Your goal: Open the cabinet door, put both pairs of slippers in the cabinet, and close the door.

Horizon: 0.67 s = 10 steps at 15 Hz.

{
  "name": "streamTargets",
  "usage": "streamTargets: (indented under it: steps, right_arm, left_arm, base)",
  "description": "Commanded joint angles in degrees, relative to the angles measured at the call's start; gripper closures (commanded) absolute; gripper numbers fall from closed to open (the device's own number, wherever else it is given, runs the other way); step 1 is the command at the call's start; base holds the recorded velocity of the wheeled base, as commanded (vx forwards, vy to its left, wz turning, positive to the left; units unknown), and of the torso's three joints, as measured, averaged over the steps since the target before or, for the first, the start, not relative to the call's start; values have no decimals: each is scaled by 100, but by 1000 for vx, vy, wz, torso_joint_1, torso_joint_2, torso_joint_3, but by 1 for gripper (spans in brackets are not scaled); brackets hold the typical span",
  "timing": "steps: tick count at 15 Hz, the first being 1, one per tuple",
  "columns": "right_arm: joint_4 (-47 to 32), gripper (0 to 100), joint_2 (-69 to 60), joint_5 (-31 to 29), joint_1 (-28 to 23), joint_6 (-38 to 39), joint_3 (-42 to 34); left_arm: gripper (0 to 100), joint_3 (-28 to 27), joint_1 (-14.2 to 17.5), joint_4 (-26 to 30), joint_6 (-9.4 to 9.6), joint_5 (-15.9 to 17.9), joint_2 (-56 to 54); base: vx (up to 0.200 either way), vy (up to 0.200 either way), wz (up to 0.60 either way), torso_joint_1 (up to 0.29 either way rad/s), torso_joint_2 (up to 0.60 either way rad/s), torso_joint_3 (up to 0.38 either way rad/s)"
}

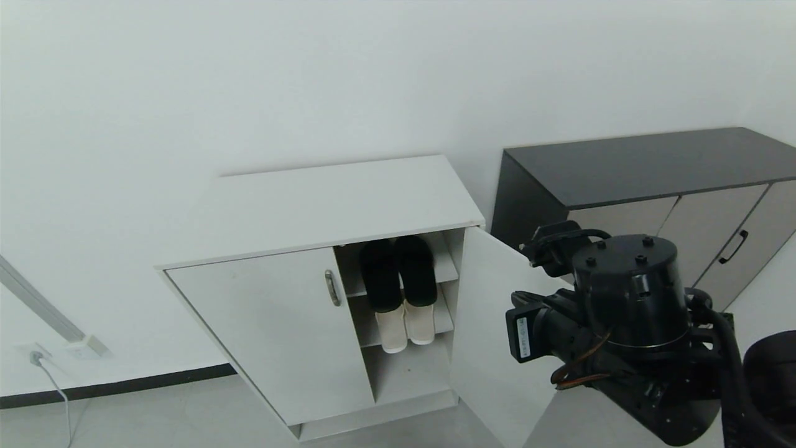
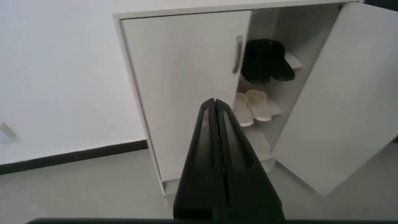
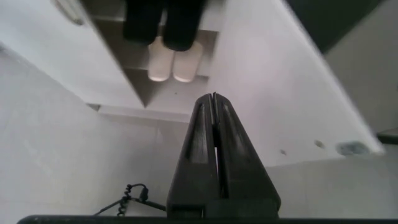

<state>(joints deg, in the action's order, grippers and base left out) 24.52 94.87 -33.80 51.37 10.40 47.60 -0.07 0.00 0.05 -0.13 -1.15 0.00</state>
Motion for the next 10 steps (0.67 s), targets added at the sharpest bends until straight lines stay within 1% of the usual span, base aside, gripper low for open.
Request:
streamTargets:
  steps: [1, 3, 7, 10]
  right_arm:
    - [97, 100, -21, 5, -22, -3, 12]
    - [238, 100, -30, -12, -57, -108, -14]
    - [247, 100, -21, -12, -66, -117, -58]
    - [247, 100, -12, -12, -66, -126, -58]
  left_arm:
    - [100, -1, 0, 4, -4, 0, 0]
    - [100, -1, 0, 4, -4, -8, 0]
    - [100, -1, 0, 4, -4, -8, 0]
    - [100, -1, 0, 4, -4, -8, 0]
  base:
    - [0, 0, 0, 0, 0, 0]
    - [0, 0, 0, 0, 0, 0]
    - [0, 0, 0, 0, 0, 0]
    - [-200, 0, 0, 5, 9, 1]
